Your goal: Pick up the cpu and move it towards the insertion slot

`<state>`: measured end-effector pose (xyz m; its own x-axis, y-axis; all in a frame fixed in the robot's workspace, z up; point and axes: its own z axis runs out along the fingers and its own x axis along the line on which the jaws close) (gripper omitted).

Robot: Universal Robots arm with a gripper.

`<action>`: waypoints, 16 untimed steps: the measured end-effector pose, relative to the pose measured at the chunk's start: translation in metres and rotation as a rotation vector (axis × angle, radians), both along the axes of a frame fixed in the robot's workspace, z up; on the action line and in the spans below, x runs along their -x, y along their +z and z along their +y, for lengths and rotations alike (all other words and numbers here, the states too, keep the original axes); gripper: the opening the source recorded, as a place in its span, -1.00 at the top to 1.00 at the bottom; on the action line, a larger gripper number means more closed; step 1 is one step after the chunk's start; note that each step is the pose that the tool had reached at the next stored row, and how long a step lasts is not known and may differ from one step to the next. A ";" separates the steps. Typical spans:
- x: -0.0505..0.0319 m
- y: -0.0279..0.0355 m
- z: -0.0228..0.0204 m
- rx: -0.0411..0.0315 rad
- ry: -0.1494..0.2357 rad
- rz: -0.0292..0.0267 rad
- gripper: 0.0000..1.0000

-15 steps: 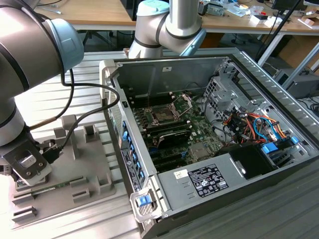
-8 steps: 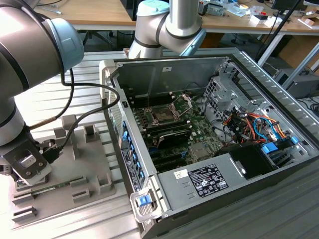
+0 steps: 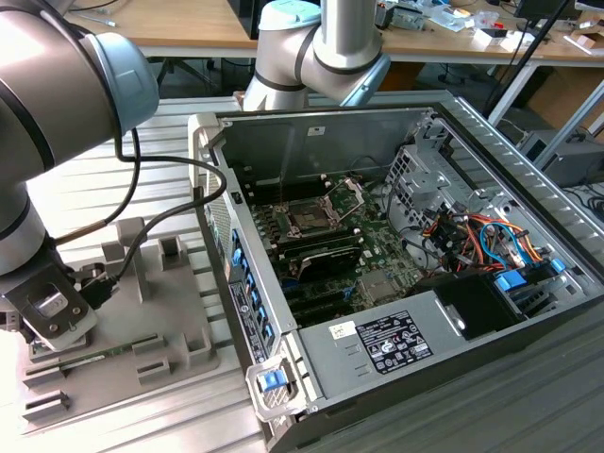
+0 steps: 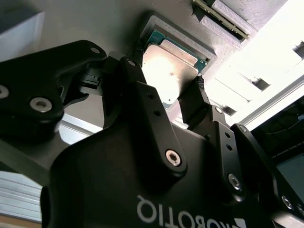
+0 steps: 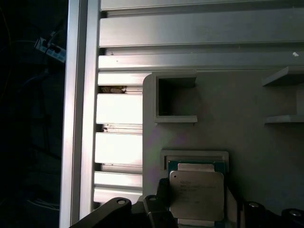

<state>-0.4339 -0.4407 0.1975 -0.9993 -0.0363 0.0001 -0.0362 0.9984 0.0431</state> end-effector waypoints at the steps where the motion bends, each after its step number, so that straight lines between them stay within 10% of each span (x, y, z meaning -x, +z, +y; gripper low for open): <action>1: 0.0000 0.0001 0.0000 0.0000 0.000 0.0000 -0.09; 16: 0.0000 0.0032 0.0000 0.0000 0.000 0.0000 -0.09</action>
<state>-0.4339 -0.4407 0.2008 -0.9993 -0.0363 0.0002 -0.0362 0.9984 0.0431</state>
